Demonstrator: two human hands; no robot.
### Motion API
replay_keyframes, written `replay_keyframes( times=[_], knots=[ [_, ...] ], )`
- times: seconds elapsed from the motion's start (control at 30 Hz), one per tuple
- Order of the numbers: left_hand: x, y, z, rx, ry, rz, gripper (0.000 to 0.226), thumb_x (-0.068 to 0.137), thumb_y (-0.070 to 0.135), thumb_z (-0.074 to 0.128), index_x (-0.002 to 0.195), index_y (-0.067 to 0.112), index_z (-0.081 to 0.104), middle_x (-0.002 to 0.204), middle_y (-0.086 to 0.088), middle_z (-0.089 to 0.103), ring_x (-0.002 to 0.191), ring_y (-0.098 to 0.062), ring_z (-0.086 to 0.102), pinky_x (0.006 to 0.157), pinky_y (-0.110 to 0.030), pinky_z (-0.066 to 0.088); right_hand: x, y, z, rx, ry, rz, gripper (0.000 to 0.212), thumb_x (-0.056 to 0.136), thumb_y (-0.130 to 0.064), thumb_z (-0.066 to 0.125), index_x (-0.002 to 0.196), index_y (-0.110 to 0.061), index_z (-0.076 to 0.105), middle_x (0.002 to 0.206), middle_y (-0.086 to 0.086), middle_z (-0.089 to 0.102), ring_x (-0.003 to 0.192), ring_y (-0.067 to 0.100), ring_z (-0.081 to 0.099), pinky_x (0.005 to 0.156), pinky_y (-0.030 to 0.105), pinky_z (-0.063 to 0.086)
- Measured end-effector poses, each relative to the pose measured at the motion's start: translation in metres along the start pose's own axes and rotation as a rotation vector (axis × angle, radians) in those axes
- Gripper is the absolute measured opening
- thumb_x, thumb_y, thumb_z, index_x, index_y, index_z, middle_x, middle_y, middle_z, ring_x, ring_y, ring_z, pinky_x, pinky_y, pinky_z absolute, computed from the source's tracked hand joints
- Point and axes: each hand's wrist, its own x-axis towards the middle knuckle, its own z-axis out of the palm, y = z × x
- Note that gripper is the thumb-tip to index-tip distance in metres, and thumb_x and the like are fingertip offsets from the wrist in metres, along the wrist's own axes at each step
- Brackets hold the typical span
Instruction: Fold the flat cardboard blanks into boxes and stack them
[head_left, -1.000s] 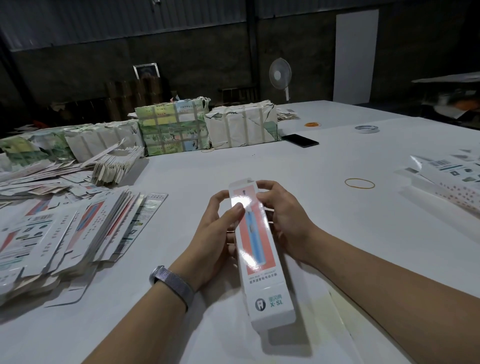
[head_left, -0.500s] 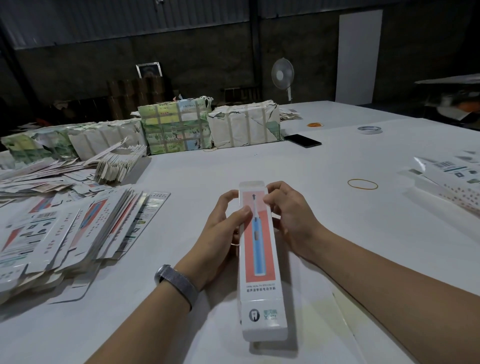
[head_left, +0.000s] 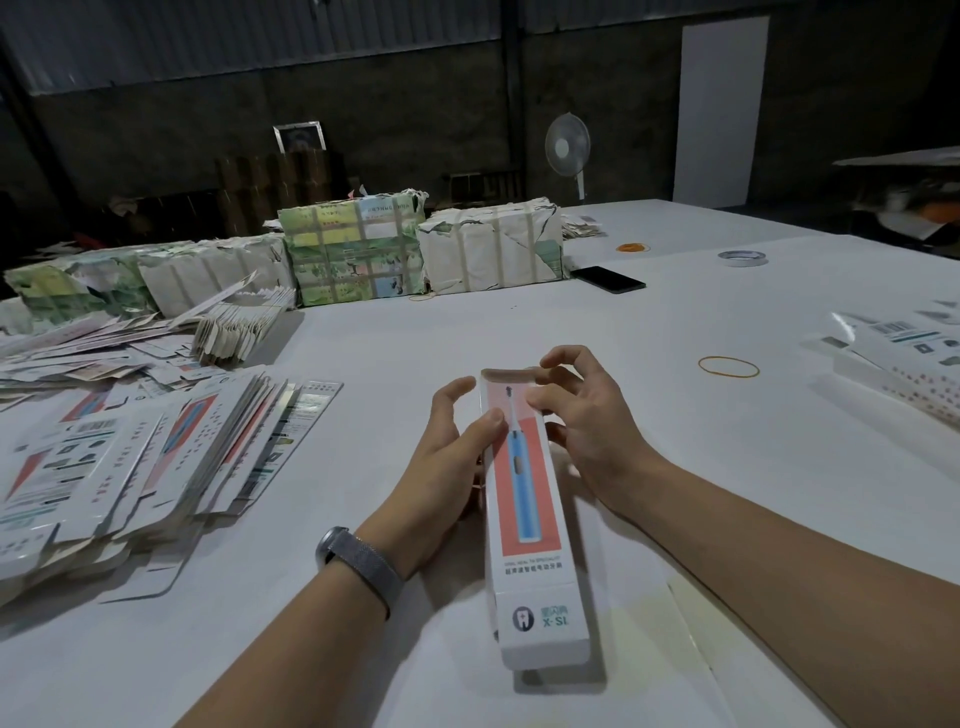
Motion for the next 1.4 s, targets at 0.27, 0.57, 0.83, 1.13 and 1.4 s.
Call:
replay_keyframes(
  times=[0.27, 0.57, 0.83, 1.13, 1.4],
  knots=[
    [-0.0013, 0.0014, -0.0011, -0.024, -0.054, 0.018, 0.045, 0.091, 0.047, 0.056, 0.132, 0.039, 0.04, 0.086, 0.001, 0.077, 0.076, -0.018, 0.076, 0.062, -0.022, 0.058, -0.0021, -0.0026, 0.0006, -0.028, -0.016, -0.006, 0.023, 0.098, -0.002, 0.051, 0.105, -0.023, 0.057, 0.097, 0.002, 0.067, 0.079, 0.02, 0.069, 0.073, 0.034, 0.06],
    [-0.001, 0.0004, -0.0026, 0.016, -0.073, 0.0, 0.028, 0.101, 0.039, 0.052, 0.128, 0.04, 0.042, 0.088, -0.004, 0.077, 0.077, -0.022, 0.076, 0.064, -0.026, 0.059, -0.001, -0.0042, -0.0015, -0.134, -0.016, 0.024, 0.023, 0.097, -0.004, 0.05, 0.089, -0.018, 0.066, 0.073, -0.008, 0.068, 0.068, 0.014, 0.068, 0.063, 0.023, 0.057],
    [-0.0006, -0.0012, -0.0032, 0.13, -0.115, 0.018, 0.026, 0.103, 0.037, 0.05, 0.129, 0.041, 0.044, 0.093, -0.001, 0.078, 0.081, -0.023, 0.077, 0.07, -0.029, 0.061, 0.0004, -0.0054, -0.0021, -0.215, 0.069, 0.014, 0.017, 0.093, -0.014, 0.066, 0.077, -0.012, 0.061, 0.068, -0.001, 0.062, 0.059, 0.011, 0.065, 0.058, 0.021, 0.055],
    [-0.0034, 0.0028, -0.006, 0.15, -0.135, 0.046, 0.042, 0.089, 0.051, 0.06, 0.128, 0.038, 0.05, 0.096, -0.001, 0.078, 0.08, -0.025, 0.077, 0.068, -0.029, 0.061, -0.0012, -0.0077, 0.0002, -0.15, 0.012, 0.122, 0.022, 0.094, -0.01, 0.06, 0.074, -0.016, 0.066, 0.06, -0.005, 0.065, 0.059, 0.014, 0.064, 0.06, 0.027, 0.056],
    [-0.0008, -0.0008, -0.008, 0.147, -0.159, 0.032, 0.05, 0.084, 0.051, 0.056, 0.132, 0.043, 0.047, 0.099, 0.003, 0.078, 0.084, -0.026, 0.077, 0.07, -0.032, 0.061, -0.0003, -0.0081, -0.0009, -0.179, 0.03, 0.067, 0.025, 0.092, -0.008, 0.062, 0.07, -0.016, 0.07, 0.062, -0.004, 0.066, 0.056, 0.009, 0.063, 0.055, 0.021, 0.053]
  ],
)
